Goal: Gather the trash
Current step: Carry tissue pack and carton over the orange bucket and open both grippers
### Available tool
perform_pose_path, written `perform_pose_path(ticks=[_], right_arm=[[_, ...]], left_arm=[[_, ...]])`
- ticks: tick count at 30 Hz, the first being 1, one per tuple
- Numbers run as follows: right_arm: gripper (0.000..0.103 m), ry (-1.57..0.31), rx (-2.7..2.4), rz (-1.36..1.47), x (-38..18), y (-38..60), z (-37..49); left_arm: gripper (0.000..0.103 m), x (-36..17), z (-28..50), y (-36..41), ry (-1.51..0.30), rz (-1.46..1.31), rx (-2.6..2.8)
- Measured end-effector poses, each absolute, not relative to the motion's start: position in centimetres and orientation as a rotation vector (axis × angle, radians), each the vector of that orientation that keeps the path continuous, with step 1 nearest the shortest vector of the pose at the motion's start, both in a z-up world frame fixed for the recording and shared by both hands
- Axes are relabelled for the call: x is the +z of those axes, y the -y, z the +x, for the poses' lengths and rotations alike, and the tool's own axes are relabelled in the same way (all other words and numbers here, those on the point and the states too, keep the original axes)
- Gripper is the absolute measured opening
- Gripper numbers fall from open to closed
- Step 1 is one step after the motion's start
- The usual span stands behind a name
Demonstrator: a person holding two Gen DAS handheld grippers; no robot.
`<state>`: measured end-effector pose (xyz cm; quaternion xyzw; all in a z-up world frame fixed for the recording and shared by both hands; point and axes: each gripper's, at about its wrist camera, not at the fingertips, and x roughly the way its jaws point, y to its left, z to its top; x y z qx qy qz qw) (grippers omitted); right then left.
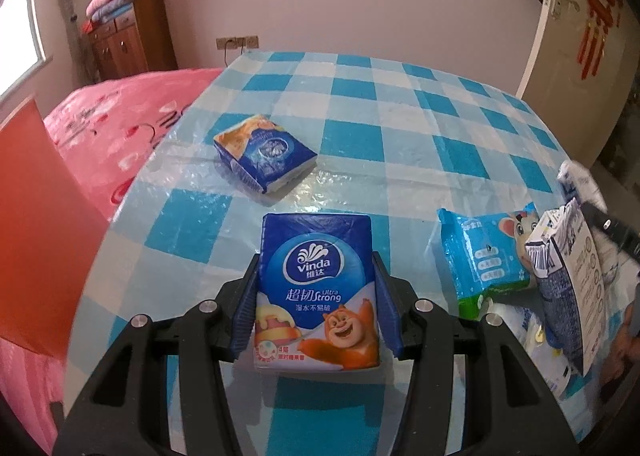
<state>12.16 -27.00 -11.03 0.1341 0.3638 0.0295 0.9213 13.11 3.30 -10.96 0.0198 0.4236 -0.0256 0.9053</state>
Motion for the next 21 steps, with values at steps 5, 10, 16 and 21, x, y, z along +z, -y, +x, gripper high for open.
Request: perform_pose_path(ticks=[5,10,16,21], right_arm=[[0.062,-0.713,0.019,0.282,-8.9,27.5,11.4],[0.062,-0.685,0.008,0.286,-6.6,27.1,10.6],[0.062,-0.67,0.04,0.291,-4.3,25.5,10.0],[0.062,-0.664,0.084,0.281,-2.7,23.6,10.0]], left_arm=[[0.052,-10.1,12.7,-3.6,-0.839,0.069,-0.049],[0.053,-9.1,12.3,-4.0,-0.806,0.095,-0.046],[0.053,-8.1,11.7,-4.6,-0.773,0.127,-0.041],[0.053,-7.1,11.2,-5.5,-0.745,0.134,-0.032]])
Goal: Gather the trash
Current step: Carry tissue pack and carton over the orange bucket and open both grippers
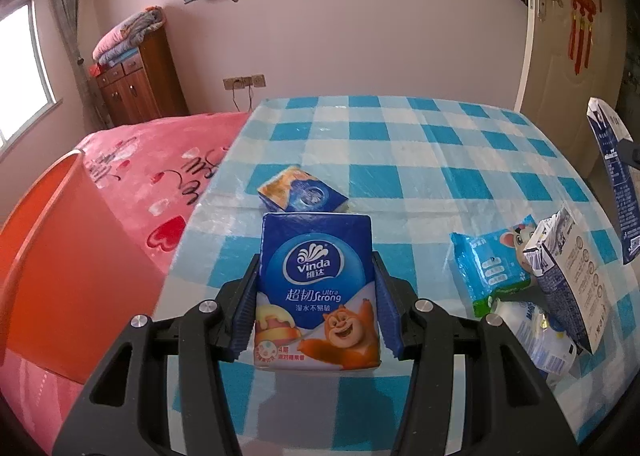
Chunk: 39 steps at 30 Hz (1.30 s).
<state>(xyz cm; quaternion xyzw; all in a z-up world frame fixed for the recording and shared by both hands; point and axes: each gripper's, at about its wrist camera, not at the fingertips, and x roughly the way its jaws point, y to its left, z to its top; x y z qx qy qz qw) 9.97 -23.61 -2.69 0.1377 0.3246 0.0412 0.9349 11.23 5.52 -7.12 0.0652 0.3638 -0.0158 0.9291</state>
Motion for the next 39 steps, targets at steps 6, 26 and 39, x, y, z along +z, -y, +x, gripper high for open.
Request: perform_pose_path(ticks=[6,26,39], right_arm=[[0.062,-0.657,0.14,0.247,-1.2,20.5,10.0],[0.062,-0.702,0.438,0.175,1.0,8.4,11.6],[0.062,-0.701,0.681,0.172,4.3,-1.1,13.4]], left_arm=[[0.053,-5.6,10.9,-6.7,-0.708,0.137,-0.02],[0.053,-0.1,9.3,-12.7,-0.58,0.105,0.093],[0.053,3.4,7.7,-20.4,-0.509,0.05,0.275]])
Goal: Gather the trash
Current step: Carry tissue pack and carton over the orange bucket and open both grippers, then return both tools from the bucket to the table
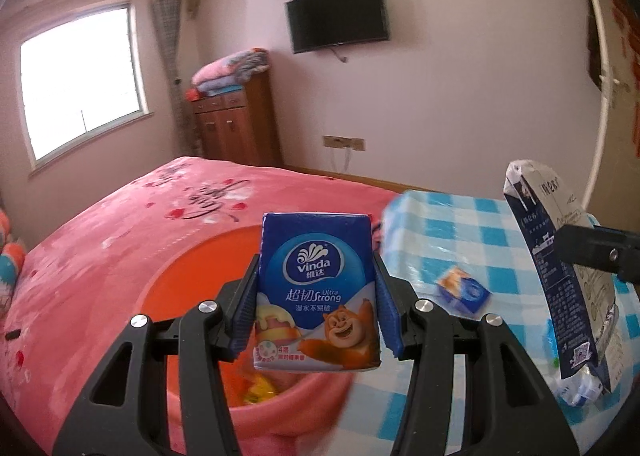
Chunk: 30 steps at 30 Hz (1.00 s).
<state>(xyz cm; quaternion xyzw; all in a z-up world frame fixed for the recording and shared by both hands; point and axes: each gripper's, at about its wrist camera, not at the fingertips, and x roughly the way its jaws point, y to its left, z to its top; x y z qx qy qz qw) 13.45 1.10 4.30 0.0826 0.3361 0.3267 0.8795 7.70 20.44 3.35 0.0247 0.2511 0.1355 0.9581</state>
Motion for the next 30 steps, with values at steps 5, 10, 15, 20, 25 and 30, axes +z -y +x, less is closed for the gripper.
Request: perform_pose_path(ticks=[5,10,15,20,25,30], right_arm=[[0.062,-0.695,0.779,0.167,5.7,-5.9,14.4],[0.062,-0.71,0.871,0.17,6.2,-10.6,15.3],[0.062,-0.717,0.919,0.159,6.4,-14.2,16.3],[0.064,-0.737,0.941,0.16,5.7,-16.8,17.4],[0.089,-0.786,0.972,0.24,3.8,-17.7,18.4],[0.092,-0.76,0.898,0.279,3.4,-15.0,18.2]], left_arm=[[0.053,3.3,7.4,-24.3,-0.522,0.014,0.358],[0.053,2.1,7.4,-27.7,-0.561,-0.034,0.42],[0.053,0.8,7.3,-29.7,-0.59,-0.066,0.437],[0.054,0.0,7.4,-30.5,-0.608,-0.076,0.446],[0.084,-0.6,7.2,-31.1,-0.613,-0.083,0.484],[0.092,-0.9,6.7,-31.3,-0.609,-0.085,0.495]])
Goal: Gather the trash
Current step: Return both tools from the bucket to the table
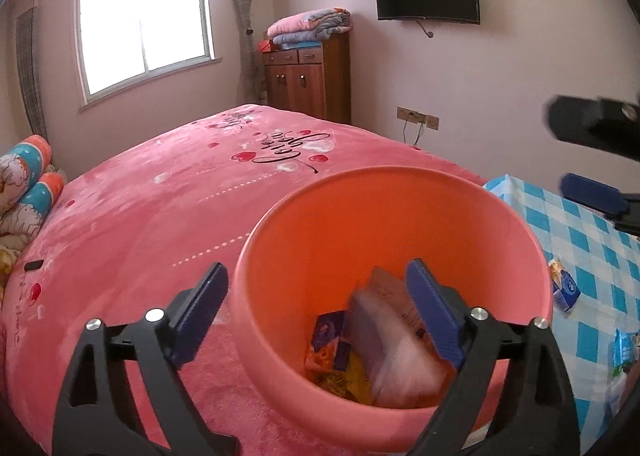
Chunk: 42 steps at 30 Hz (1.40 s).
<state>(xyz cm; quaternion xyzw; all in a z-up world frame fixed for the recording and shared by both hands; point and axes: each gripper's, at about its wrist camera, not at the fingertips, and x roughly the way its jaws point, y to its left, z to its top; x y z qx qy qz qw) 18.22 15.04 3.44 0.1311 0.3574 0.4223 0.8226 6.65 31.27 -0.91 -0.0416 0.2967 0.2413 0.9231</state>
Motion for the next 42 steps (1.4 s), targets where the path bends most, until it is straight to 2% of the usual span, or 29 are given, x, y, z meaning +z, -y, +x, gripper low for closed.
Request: perform_pose_path(ticks=[6,22,42], right_arm=[[0.094,-0.674,0.75,0.197,3.2,-11.5,16.1],[0.096,-0.694,0.576,0.129,-0.4,-4.8,12.2],[0.096,-0.635,0.43,0.125,-0.6,2.7,8.5]], left_arm=[[0.094,-0.9,6.3,-30.5,-0.605,-0.067,0.498],[0.095,0.9,5.3,-25.9,-0.573,-0.006,0.466],[0.096,1.0,4.5,-18.1,-0.587,0.089,0.343]])
